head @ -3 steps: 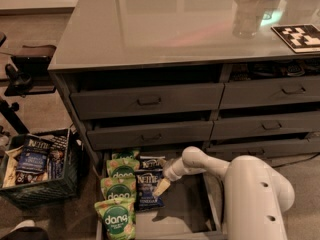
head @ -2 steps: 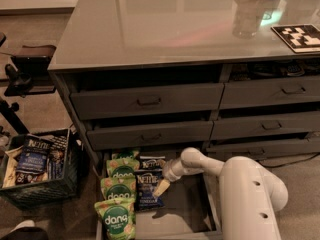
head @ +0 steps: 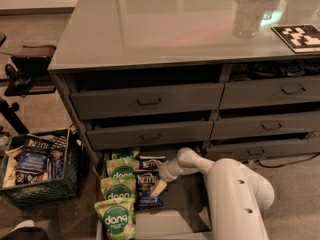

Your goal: Pick blue chip bag from bottom drawer and place on counter

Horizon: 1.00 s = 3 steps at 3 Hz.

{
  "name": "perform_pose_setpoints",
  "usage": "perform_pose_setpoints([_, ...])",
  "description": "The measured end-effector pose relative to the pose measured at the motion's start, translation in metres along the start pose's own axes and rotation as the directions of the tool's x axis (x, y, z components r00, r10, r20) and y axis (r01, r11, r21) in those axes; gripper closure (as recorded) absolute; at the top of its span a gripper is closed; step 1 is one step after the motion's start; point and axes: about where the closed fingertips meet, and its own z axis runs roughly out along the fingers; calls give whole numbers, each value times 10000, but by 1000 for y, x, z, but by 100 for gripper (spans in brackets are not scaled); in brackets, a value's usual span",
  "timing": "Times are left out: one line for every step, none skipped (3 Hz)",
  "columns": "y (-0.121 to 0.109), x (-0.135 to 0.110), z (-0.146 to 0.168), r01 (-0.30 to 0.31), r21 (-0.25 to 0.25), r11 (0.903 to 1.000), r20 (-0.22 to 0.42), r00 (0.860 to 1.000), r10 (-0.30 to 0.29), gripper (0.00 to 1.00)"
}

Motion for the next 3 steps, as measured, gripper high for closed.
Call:
perform_pose_setpoints([3, 0, 14, -22, -259, 9997, 66, 10000, 24, 0])
perform_pose_setpoints([7, -1, 25, -63, -526, 9986, 115, 9999, 69, 19])
perform_pose_setpoints([7, -1, 25, -63, -527, 9986, 115, 9999, 69, 42])
